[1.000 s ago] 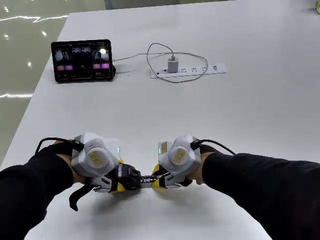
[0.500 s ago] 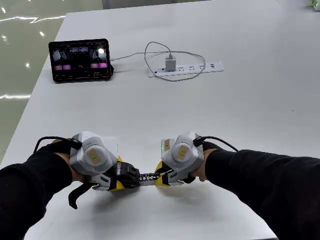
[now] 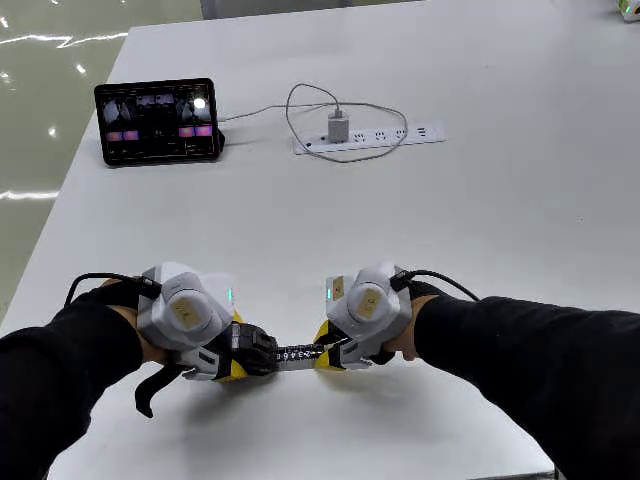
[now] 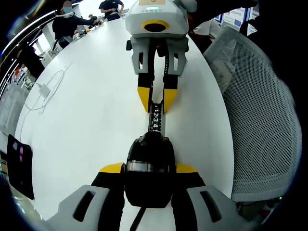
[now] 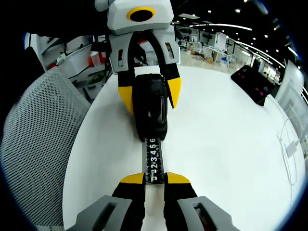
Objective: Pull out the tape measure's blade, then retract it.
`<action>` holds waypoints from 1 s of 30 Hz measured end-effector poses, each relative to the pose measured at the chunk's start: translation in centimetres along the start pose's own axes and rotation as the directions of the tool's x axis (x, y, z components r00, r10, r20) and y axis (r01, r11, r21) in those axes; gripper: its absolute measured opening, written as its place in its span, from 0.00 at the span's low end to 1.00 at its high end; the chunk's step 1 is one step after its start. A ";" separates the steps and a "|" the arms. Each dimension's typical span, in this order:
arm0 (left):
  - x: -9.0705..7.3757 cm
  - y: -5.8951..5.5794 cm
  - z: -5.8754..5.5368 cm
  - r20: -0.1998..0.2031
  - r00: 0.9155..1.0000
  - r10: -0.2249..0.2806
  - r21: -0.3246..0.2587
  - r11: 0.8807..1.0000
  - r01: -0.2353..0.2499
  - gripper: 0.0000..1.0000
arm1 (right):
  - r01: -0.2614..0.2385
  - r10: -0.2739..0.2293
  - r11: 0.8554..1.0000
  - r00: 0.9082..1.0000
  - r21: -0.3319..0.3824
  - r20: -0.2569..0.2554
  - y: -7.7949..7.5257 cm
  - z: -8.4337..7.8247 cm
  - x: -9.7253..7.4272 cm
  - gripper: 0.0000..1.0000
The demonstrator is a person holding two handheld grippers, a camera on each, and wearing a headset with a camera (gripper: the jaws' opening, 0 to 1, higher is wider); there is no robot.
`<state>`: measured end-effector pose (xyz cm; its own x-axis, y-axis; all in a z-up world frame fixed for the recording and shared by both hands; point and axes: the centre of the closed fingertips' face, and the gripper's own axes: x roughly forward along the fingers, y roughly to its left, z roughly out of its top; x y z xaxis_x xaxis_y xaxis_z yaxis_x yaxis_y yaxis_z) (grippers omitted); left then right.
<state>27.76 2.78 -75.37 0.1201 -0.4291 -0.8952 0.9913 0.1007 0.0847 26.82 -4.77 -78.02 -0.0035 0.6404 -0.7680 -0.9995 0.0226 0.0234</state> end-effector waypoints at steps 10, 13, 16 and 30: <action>0.0 0.0 -0.1 0.000 1.000 0.000 -0.002 1.000 0.000 0.31 | 0.002 -0.002 1.000 1.000 0.001 -0.004 0.0 -0.4 -0.4 0.10; 0.0 0.0 -0.1 0.001 1.000 -0.002 -0.003 1.000 0.002 0.32 | 0.003 -0.003 1.000 1.000 0.002 -0.006 0.0 -0.5 -0.4 0.10; 0.0 0.0 -0.1 0.001 1.000 -0.002 -0.003 1.000 0.002 0.32 | 0.004 -0.004 1.000 1.000 0.004 -0.008 0.0 -0.6 -0.5 0.10; 0.0 0.1 -0.1 0.005 1.000 -0.002 -0.004 1.000 0.002 0.31 | 0.009 -0.009 1.000 1.000 0.003 -0.012 0.0 -1.2 -1.0 0.10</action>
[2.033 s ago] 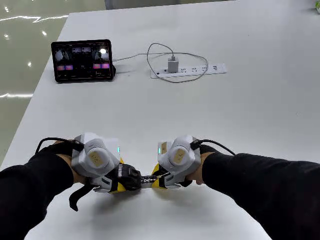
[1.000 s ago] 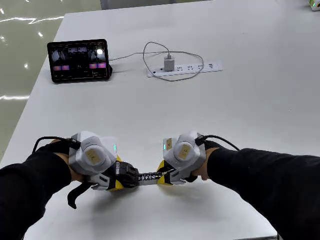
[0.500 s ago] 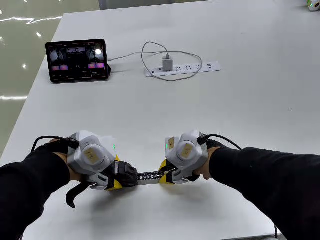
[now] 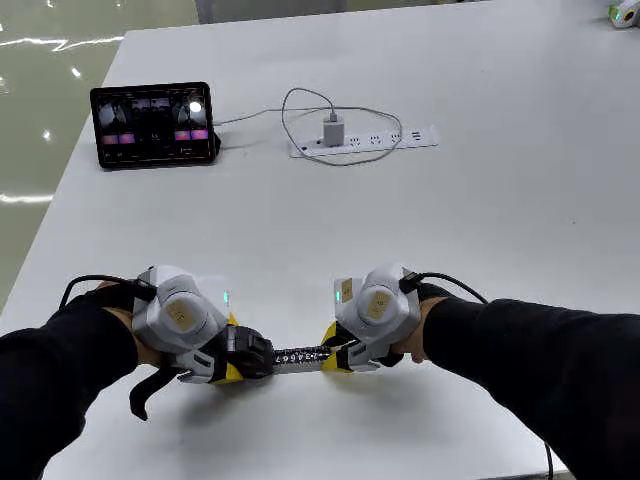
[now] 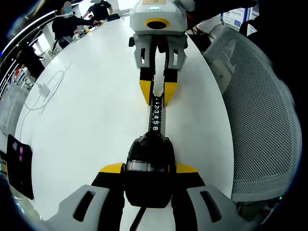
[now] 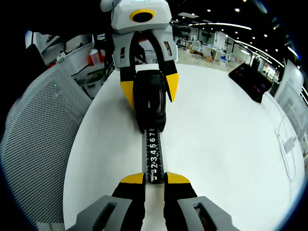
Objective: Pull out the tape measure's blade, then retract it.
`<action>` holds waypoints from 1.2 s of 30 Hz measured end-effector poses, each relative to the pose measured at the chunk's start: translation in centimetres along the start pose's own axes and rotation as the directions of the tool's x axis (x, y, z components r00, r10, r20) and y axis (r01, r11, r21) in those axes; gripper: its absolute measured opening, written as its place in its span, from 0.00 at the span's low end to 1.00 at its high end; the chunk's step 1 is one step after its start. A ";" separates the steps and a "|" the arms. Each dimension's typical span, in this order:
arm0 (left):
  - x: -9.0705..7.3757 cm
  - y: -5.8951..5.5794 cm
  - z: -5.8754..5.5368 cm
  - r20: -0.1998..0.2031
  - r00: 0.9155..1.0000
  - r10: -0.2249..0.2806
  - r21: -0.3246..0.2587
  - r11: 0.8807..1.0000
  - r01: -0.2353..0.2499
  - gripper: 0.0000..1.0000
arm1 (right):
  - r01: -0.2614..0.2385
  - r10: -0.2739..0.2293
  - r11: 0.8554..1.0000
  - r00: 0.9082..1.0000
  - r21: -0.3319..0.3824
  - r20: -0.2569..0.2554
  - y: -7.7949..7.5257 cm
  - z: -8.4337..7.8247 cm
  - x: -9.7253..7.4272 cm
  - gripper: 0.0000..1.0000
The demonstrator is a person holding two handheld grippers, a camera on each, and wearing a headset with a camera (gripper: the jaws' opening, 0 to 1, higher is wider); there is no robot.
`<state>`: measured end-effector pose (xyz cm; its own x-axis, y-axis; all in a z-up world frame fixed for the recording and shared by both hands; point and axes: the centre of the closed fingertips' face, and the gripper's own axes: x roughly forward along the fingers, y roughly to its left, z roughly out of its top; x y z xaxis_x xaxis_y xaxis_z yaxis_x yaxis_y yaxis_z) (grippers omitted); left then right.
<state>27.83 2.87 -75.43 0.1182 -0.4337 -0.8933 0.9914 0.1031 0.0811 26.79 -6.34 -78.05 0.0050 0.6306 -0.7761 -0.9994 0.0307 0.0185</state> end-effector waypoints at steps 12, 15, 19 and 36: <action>0.0 -0.1 0.1 0.004 1.000 0.004 -0.003 1.000 -0.004 0.31 | -0.002 0.002 1.000 1.000 0.014 0.009 0.1 -0.4 -0.3 0.10; 0.0 -0.1 0.1 0.003 1.000 0.004 -0.004 1.000 -0.004 0.31 | -0.004 0.004 1.000 1.000 0.013 0.008 0.1 -0.5 -0.5 0.10; 0.0 -0.2 0.1 0.004 1.000 0.004 -0.005 1.000 -0.004 0.31 | -0.003 0.003 1.000 1.000 0.012 0.007 0.1 -0.8 -0.6 0.10; 0.0 -0.3 0.2 0.005 1.000 0.004 -0.002 1.000 -0.004 0.31 | 0.000 0.000 1.000 1.000 0.020 -0.002 0.2 -1.7 -1.3 0.10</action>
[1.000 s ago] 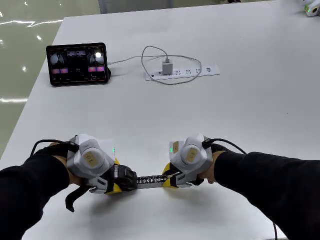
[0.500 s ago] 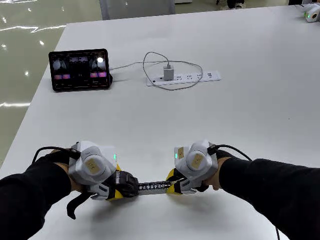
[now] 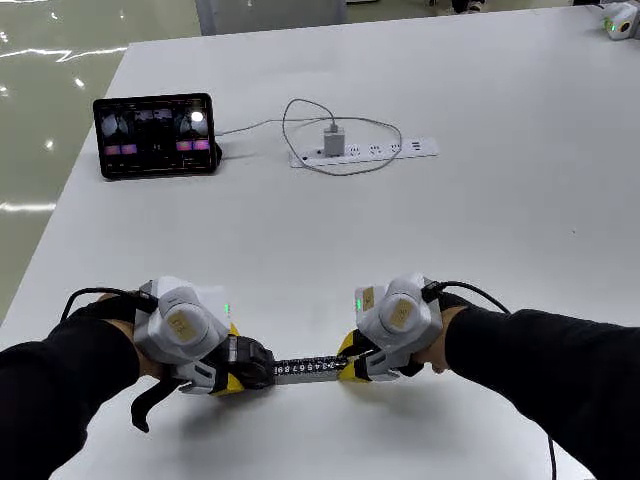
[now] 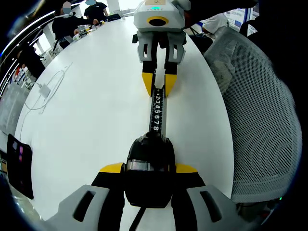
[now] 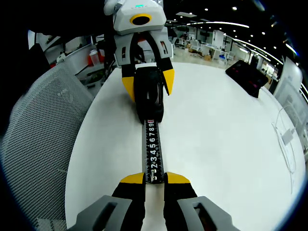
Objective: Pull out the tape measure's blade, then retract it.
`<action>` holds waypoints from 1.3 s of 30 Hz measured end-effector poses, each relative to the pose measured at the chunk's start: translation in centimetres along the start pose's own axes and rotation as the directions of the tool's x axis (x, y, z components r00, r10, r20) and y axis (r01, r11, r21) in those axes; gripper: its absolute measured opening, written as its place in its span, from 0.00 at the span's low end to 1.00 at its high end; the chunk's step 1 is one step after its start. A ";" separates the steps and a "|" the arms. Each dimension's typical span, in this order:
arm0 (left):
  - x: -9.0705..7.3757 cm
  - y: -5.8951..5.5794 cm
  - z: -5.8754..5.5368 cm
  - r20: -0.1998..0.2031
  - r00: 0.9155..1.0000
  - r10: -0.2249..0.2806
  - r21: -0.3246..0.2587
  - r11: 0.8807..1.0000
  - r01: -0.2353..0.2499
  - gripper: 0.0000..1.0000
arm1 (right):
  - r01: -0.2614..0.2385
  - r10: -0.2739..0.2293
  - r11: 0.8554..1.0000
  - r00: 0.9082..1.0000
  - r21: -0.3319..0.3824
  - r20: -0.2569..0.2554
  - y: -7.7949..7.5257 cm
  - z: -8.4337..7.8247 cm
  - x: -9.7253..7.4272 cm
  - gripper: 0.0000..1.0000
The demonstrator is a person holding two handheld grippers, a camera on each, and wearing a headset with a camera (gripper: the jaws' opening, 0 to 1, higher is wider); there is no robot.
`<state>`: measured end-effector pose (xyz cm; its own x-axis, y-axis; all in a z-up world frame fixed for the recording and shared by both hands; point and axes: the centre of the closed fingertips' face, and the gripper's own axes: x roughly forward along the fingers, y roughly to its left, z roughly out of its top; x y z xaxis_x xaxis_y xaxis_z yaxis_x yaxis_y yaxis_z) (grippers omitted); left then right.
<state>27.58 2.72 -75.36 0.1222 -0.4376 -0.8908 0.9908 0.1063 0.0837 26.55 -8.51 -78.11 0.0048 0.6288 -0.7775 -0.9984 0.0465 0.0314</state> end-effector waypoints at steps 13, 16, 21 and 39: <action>0.1 0.1 0.0 0.003 1.000 0.000 0.003 1.000 0.000 0.31 | 0.003 -0.003 1.000 1.000 0.007 -0.004 0.1 -0.5 -0.6 0.10; 0.1 0.1 0.0 0.005 1.000 0.000 0.002 1.000 0.000 0.31 | 0.004 -0.004 1.000 1.000 0.008 -0.005 0.1 -0.7 -0.8 0.10; 0.1 0.1 0.0 0.006 1.000 0.001 0.002 1.000 -0.001 0.31 | 0.006 -0.006 1.000 1.000 0.010 -0.008 0.0 -1.1 -1.1 0.10; 0.1 0.1 0.0 0.008 1.000 0.002 0.000 1.000 -0.002 0.31 | 0.011 -0.011 1.000 1.000 0.015 -0.018 0.0 -2.3 -1.9 0.10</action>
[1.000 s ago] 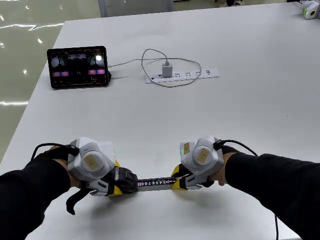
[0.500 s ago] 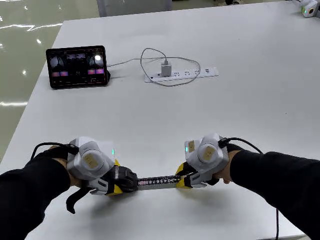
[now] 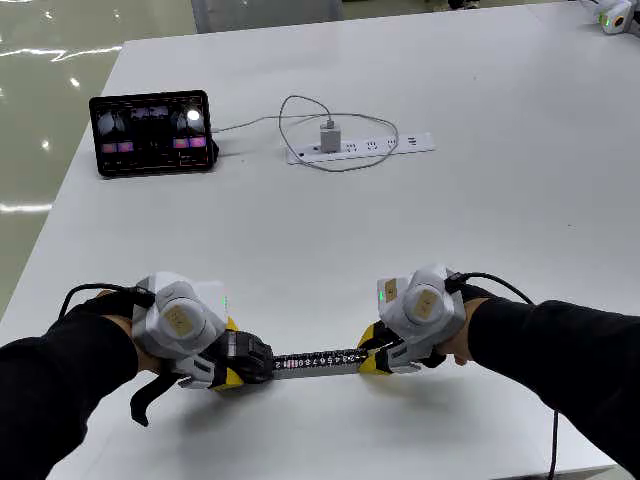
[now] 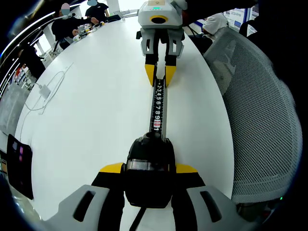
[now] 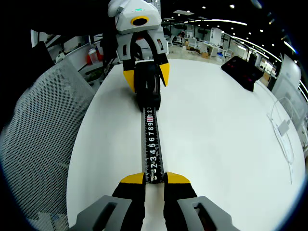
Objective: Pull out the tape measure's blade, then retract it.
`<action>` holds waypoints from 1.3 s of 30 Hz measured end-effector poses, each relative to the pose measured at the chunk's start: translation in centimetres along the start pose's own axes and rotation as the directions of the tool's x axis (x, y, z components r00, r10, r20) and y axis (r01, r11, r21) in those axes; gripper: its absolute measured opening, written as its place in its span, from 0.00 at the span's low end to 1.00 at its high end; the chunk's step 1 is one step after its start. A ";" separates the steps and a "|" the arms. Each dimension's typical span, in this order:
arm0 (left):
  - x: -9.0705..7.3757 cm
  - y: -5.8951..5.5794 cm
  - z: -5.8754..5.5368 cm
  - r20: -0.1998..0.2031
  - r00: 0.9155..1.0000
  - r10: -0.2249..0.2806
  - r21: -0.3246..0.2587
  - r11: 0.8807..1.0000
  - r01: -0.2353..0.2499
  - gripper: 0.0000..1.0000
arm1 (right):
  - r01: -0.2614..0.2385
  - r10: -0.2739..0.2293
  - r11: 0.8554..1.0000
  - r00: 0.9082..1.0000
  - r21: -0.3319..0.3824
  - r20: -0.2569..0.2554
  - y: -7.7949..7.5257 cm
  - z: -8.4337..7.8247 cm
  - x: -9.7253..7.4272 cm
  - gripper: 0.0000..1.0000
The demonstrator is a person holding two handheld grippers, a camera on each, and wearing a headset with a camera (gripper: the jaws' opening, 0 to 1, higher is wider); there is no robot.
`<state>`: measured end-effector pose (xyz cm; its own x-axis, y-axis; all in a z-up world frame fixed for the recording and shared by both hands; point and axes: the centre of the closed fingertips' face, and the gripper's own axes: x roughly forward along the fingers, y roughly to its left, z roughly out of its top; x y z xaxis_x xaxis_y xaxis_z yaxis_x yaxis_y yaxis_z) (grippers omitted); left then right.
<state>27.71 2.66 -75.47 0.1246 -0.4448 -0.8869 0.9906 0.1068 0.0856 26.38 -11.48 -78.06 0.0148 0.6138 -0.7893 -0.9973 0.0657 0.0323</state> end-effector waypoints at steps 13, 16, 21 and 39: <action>0.0 0.0 0.0 0.000 1.000 0.001 -0.004 1.000 -0.001 0.31 | 0.001 -0.001 1.000 1.000 -0.002 -0.008 -0.1 -0.6 -0.6 0.10; 0.0 0.0 0.0 0.001 1.000 0.001 -0.005 1.000 -0.001 0.31 | 0.001 -0.001 1.000 1.000 0.002 -0.007 -0.2 -0.9 -0.8 0.10; 0.0 0.0 0.0 0.001 1.000 0.002 -0.006 1.000 -0.002 0.31 | 0.002 -0.002 1.000 1.000 0.002 -0.008 -0.2 -1.1 -1.0 0.10; 0.0 0.0 0.0 0.001 1.000 0.004 -0.007 1.000 -0.004 0.31 | 0.001 -0.001 1.000 1.000 0.008 -0.012 -0.3 -1.8 -1.7 0.10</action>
<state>27.74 2.65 -75.45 0.1287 -0.4453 -0.8861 0.9897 0.1149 0.0860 26.53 -13.91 -77.84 0.0145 0.6046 -0.7964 -0.9967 0.0727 0.0370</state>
